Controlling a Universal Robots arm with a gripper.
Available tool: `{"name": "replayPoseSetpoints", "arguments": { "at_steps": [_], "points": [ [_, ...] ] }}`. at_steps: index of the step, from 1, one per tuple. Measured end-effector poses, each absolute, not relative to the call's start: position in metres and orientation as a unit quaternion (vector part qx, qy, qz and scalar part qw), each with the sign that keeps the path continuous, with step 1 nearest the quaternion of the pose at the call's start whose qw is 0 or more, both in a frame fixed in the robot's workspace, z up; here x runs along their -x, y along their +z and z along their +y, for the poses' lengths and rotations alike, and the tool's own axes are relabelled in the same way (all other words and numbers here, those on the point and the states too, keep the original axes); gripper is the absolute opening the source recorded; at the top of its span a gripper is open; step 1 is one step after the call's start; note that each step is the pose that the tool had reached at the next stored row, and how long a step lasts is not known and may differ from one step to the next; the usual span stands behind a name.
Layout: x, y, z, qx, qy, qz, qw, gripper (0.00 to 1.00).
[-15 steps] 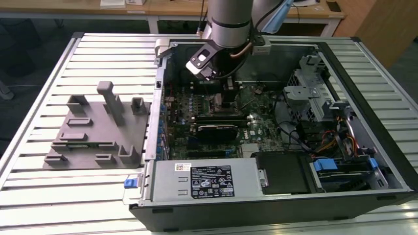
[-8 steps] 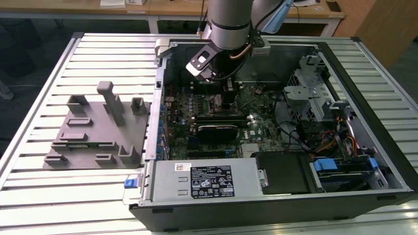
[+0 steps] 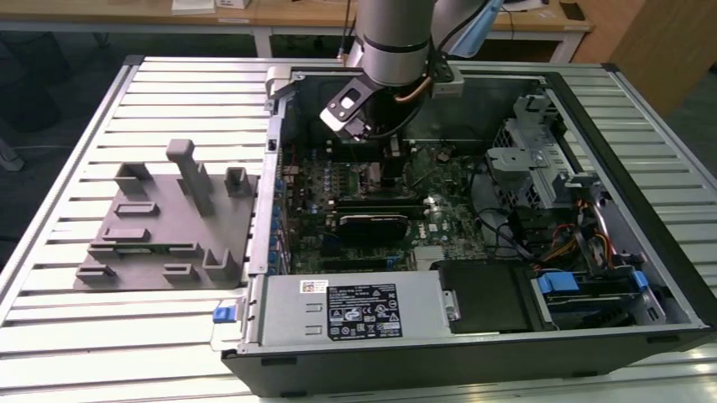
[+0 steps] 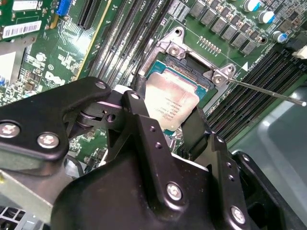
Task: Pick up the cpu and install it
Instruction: 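Place the cpu into insertion slot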
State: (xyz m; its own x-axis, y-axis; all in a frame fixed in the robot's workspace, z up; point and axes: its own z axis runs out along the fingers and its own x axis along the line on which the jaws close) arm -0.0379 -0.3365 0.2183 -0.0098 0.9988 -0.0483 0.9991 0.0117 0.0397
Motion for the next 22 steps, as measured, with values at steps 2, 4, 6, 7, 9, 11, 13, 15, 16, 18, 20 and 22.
{"name": "replayPoseSetpoints", "arguments": {
  "at_steps": [2,4,6,7,9,11,13,15,16,18,20,22],
  "points": [
    [0.036,0.218,-0.336,-0.703,-0.003,0.711,0.031,0.54],
    [0.035,0.217,-0.336,-0.703,-0.003,0.710,0.031,0.54],
    [0.035,0.216,-0.336,-0.712,-0.004,0.702,0.031,0.54],
    [0.035,0.215,-0.336,-0.716,-0.004,0.697,0.031,0.54],
    [0.035,0.214,-0.334,-0.717,-0.004,0.696,0.031,0.54],
    [0.035,0.213,-0.332,-0.717,-0.004,0.696,0.031,0.54],
    [0.035,0.212,-0.332,-0.716,-0.004,0.697,0.031,0.54],
    [0.035,0.211,-0.332,-0.712,-0.004,0.702,0.031,0.54],
    [0.035,0.211,-0.332,-0.709,-0.004,0.704,0.031,0.54],
    [0.035,0.210,-0.332,-0.704,-0.003,0.709,0.031,0.54],
    [0.035,0.208,-0.332,-0.704,-0.003,0.710,0.031,0.54],
    [0.035,0.207,-0.332,-0.704,-0.003,0.710,0.031,0.54]
  ]
}}
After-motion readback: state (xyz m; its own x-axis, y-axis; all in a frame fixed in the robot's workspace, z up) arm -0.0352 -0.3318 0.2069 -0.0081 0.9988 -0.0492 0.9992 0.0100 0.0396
